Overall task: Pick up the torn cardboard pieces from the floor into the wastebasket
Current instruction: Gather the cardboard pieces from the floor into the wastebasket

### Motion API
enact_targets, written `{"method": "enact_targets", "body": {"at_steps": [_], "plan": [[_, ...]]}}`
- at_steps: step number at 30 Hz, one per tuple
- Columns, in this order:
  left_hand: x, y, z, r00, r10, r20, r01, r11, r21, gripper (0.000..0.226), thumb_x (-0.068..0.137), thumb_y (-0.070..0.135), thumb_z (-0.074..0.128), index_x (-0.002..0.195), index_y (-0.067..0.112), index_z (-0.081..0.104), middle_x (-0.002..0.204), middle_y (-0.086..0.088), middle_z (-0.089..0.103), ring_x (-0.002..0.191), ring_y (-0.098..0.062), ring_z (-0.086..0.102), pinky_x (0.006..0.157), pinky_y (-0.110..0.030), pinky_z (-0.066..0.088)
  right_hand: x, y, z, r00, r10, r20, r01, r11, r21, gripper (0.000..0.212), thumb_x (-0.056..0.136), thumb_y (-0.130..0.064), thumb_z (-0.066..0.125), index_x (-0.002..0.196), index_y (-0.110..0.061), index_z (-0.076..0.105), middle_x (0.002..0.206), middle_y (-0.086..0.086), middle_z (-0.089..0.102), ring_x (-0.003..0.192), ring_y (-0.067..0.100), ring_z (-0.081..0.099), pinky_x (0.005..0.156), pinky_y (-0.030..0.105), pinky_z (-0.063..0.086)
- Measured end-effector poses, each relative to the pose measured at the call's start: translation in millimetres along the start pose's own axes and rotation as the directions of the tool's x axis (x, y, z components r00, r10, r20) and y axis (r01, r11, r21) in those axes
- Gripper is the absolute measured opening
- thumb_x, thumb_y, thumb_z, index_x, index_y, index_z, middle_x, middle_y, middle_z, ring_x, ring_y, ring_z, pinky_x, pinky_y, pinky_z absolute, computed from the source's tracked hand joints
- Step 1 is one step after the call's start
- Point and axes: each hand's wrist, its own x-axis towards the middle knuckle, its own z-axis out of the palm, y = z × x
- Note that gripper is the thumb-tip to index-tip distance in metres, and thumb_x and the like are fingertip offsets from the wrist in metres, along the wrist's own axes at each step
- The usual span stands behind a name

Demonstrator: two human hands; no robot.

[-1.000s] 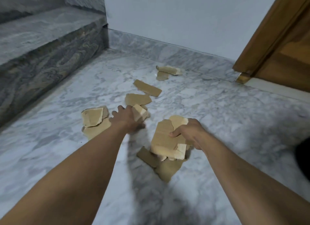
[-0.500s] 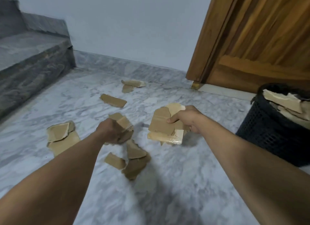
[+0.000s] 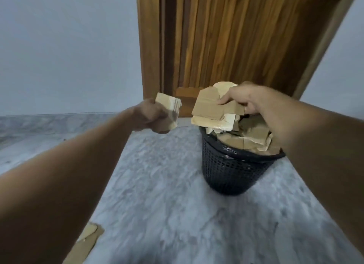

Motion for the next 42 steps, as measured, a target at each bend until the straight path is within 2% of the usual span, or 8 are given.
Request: {"method": "enact_targets", "body": {"at_steps": [7,13,17,23,27,30,36,42], "plan": [[62.7,44.9,122.7,0.996,-0.028,0.08,0.022,0.997,0.072,0.033,0.104,0.008,0.047,0.136,0.002,0.053,0.132,-0.009,0.058,0.126,-0.03,0.056,0.1,-0.047,0.052,32.5,63.7,-59.4,0.962,0.091,-0.256,-0.093,0.996,0.005,0.031,0.087,-0.004,0.07,0.115,-0.006,0.059,0.115,0.012,0.065,0.099,0.028,0.062,0.075,0.039,0.051],[55.8,-23.2,88.2,0.979,-0.037,-0.201,0.068,0.986,0.151,0.045,0.101,0.026,0.056,0.143,0.013,0.048,0.134,-0.01,0.057,0.121,-0.033,0.058,0.092,-0.042,0.053,42.2,53.7,-27.3,0.914,-0.106,-0.392,0.051,0.988,-0.148,0.039,0.091,-0.011,0.061,0.13,-0.007,0.059,0.123,0.012,0.064,0.112,0.033,0.062,0.09,0.036,0.051],[9.2,-105.4,11.4,0.904,-0.056,-0.423,0.178,0.95,0.255,0.039,0.098,0.032,0.057,0.135,0.019,0.056,0.126,-0.011,0.067,0.116,-0.034,0.063,0.1,-0.041,0.051,38.3,26.7,52.0,0.919,-0.281,-0.277,0.2,0.937,-0.288,0.022,0.089,-0.008,0.055,0.11,-0.01,0.061,0.109,0.009,0.061,0.105,0.031,0.061,0.073,0.028,0.046],[-118.4,-227.6,-92.3,0.753,-0.08,-0.653,0.439,0.801,0.408,0.044,0.1,0.033,0.054,0.141,0.018,0.05,0.135,-0.013,0.061,0.128,-0.033,0.053,0.097,-0.04,0.043,4.1,35.9,231.4,0.872,-0.489,0.006,0.454,0.804,-0.385,0.043,0.093,-0.034,0.062,0.13,-0.014,0.051,0.137,0.013,0.047,0.127,0.035,0.049,0.101,0.043,0.046],[-211.9,-304.3,-151.0,0.636,-0.084,-0.767,0.669,0.554,0.495,0.071,0.091,0.061,0.056,0.151,0.026,0.038,0.154,-0.018,0.039,0.148,-0.036,0.025,0.115,-0.054,0.029,-44.4,83.2,354.6,0.856,-0.385,0.345,0.504,0.773,-0.386,0.071,0.092,-0.057,0.062,0.145,-0.017,0.037,0.151,0.013,0.032,0.138,0.035,0.037,0.108,0.052,0.04],[-266.7,-346.0,-186.5,0.567,-0.203,-0.799,0.772,0.469,0.429,0.097,0.079,0.08,0.054,0.157,0.035,0.018,0.167,-0.014,0.009,0.154,-0.037,-0.004,0.119,-0.065,0.006,-95.1,127.0,432.3,0.773,-0.249,0.584,0.554,0.712,-0.43,0.108,0.076,-0.084,0.056,0.158,-0.03,0.01,0.167,0.009,-0.004,0.153,0.035,0.0,0.118,0.064,0.012],[-298.4,-403.6,-231.2,0.723,-0.23,-0.652,0.683,0.379,0.624,0.111,0.066,0.101,0.032,0.152,0.053,-0.018,0.169,-0.007,-0.013,0.152,-0.041,-0.017,0.118,-0.068,-0.001,-138.8,164.1,536.4,0.649,-0.378,0.66,0.752,0.454,-0.478,0.13,0.053,-0.106,0.031,0.15,-0.043,-0.029,0.157,0.009,-0.042,0.138,0.034,-0.047,0.106,0.073,-0.019],[-249.8,-414.2,-253.3,0.75,-0.042,-0.66,0.611,0.423,0.669,0.104,0.077,0.094,0.029,0.159,0.031,0.019,0.153,-0.016,0.036,0.142,-0.032,0.026,0.117,-0.05,0.021,-81.2,132.3,583.8,0.548,-0.506,0.667,0.837,0.324,-0.442,0.118,0.062,-0.104,0.025,0.147,-0.046,-0.034,0.161,0.005,-0.036,0.145,0.029,-0.038,0.111,0.07,-0.018]]}}
